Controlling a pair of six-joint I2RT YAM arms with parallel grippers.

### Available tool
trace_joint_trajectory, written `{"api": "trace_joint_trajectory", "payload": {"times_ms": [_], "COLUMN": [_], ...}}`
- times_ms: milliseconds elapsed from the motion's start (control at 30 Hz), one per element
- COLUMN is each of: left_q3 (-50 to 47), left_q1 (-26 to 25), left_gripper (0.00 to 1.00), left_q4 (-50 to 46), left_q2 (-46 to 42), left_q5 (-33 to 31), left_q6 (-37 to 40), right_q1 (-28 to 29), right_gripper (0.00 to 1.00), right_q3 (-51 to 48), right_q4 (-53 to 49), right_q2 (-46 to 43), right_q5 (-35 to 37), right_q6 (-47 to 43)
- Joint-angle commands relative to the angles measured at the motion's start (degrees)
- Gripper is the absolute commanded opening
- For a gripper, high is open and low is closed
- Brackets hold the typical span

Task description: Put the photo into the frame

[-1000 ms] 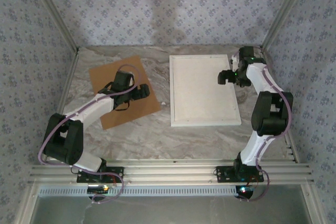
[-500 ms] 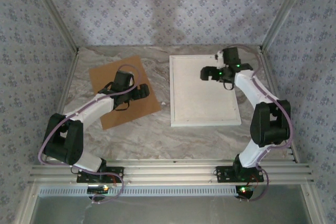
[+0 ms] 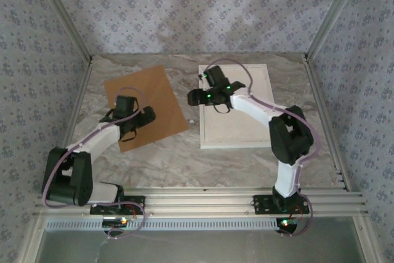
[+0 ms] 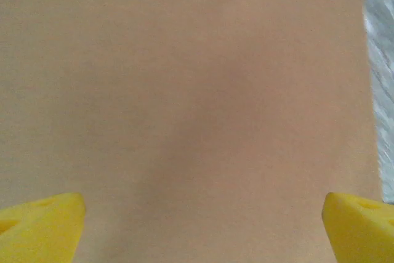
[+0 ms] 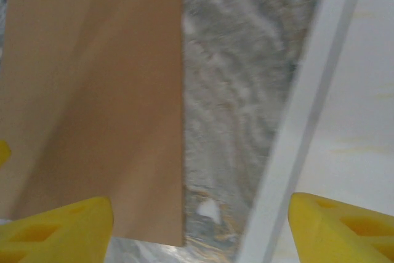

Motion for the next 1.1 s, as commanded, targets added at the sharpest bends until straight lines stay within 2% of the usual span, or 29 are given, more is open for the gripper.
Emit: {"api": "trace_joint_trajectory", "payload": {"times_ms": [0,233,533,1067], "left_q3": [-2.83,-7.59,-10.00,-10.79], "left_q1": [4.67,11.57,13.31,13.24], "left_gripper": [0.99,0.99,0.99,0.99], "left_q4": [0.31,-0.68,3.78,10.62], "left_q2": [-4.84,-9.74,-5.58,1.44], "left_q5": [-2.82,-7.87,-3.48,5.85], "left_q6": [-2.34,-2.97,-3.17,-4.28], "right_q1": [3.27,8.85,10.97,11.86], "right_gripper": [0.76,0.76,0.80,0.79], "right_q3": [4.34,12.63,20.88,21.59], "right_q4": [0.03,-1.72,-7.88,-3.58], "right_q2": [4.34,14.20,22.47,25.46], "right_q5": [2.68,5.26,12.81,4.47], "right_q6": [2.29,4.62,5.01,5.85]}}
